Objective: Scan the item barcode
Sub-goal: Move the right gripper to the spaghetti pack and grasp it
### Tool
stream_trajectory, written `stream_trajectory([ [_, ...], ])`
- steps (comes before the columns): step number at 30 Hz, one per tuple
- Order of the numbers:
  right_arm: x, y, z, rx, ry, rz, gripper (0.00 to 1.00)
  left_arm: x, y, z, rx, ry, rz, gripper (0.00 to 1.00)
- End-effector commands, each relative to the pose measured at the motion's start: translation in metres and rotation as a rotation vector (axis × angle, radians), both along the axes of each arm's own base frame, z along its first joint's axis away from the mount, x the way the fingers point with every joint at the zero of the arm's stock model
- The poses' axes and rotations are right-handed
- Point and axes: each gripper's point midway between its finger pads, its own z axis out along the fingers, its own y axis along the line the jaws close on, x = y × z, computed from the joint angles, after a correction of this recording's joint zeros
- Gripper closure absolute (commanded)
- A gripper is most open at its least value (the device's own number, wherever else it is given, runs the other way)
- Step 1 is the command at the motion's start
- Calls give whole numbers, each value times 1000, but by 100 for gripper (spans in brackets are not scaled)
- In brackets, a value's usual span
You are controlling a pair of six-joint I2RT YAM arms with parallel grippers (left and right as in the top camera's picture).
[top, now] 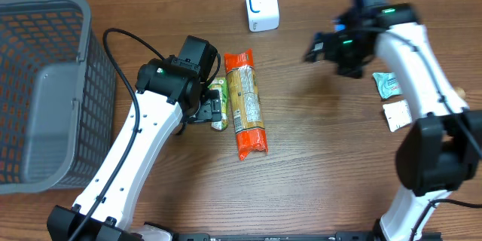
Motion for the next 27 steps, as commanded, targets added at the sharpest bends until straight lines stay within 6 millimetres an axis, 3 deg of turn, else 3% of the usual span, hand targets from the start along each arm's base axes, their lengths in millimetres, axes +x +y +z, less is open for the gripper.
stream_trajectory([
  [1,-19,48,-10,15,-27,197,3,1,2,-1,9,-5,22,0],
  [5,-34,93,-37,8,-6,324,4,1,2,-1,9,-4,22,1],
  [10,-49,128,-75,59,75,396,11,1,2,-1,10,-5,22,1],
  [20,-62,153,-113,137,134,441,20,1,2,-1,10,-4,22,0],
  [24,-67,161,-119,193,140,435,35,1,2,-1,10,-5,22,0],
  [27,-71,160,-127,197,163,402,56,1,2,-1,9,-4,22,0],
])
